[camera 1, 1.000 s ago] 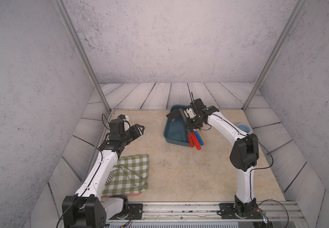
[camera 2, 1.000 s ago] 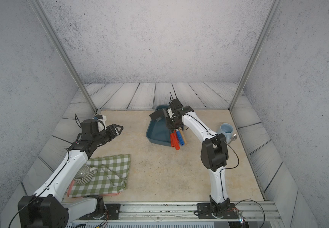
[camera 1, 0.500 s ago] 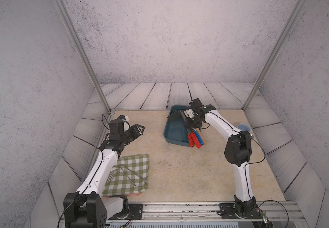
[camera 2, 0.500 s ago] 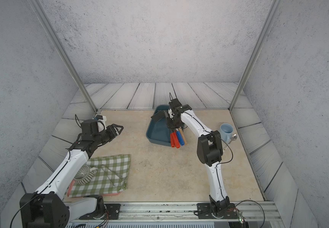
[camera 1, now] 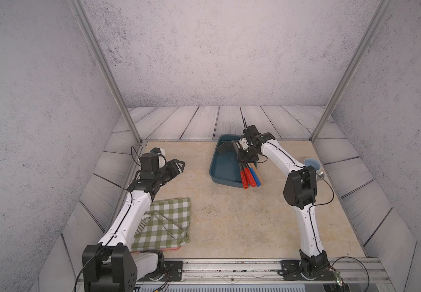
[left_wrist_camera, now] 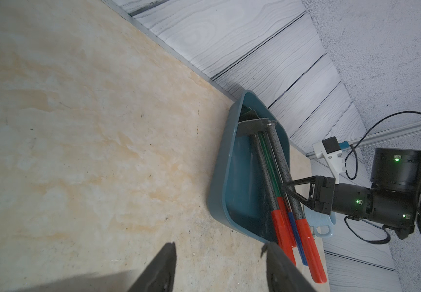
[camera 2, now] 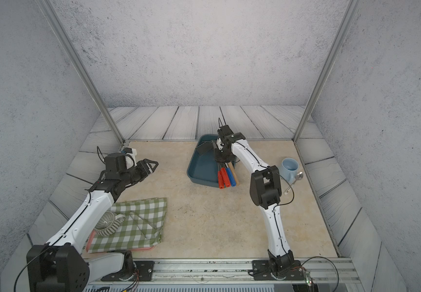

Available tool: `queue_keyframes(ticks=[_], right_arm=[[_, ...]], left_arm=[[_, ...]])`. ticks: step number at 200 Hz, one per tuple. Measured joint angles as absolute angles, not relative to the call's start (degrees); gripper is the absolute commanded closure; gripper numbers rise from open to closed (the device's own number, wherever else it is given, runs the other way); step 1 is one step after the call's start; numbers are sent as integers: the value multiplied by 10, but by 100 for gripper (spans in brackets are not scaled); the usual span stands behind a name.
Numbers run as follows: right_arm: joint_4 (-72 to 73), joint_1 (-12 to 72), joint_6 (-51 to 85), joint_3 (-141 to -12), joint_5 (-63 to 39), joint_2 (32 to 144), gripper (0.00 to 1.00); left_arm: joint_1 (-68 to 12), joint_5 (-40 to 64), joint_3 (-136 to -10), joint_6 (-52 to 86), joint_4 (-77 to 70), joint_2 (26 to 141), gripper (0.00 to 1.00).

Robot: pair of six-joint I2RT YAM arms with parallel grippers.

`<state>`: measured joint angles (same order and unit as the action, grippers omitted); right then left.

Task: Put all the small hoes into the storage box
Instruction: Place the hoe in the storage box.

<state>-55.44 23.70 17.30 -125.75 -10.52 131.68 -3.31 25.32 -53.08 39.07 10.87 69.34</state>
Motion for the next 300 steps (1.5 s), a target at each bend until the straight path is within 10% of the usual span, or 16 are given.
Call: queue_keyframes(ticks=[142, 227, 300], right_arm=[[-557, 236, 162, -1269, -107, 1332, 93], [-553, 236, 160, -1269, -95, 1332, 57], [-523, 237, 160, -1232, -83, 1305, 53]], left_arm=[[-30, 254, -531, 393, 105, 697, 41], [-30, 256, -531, 393, 105, 698, 42], [-29, 261, -531, 395, 105, 703, 42]])
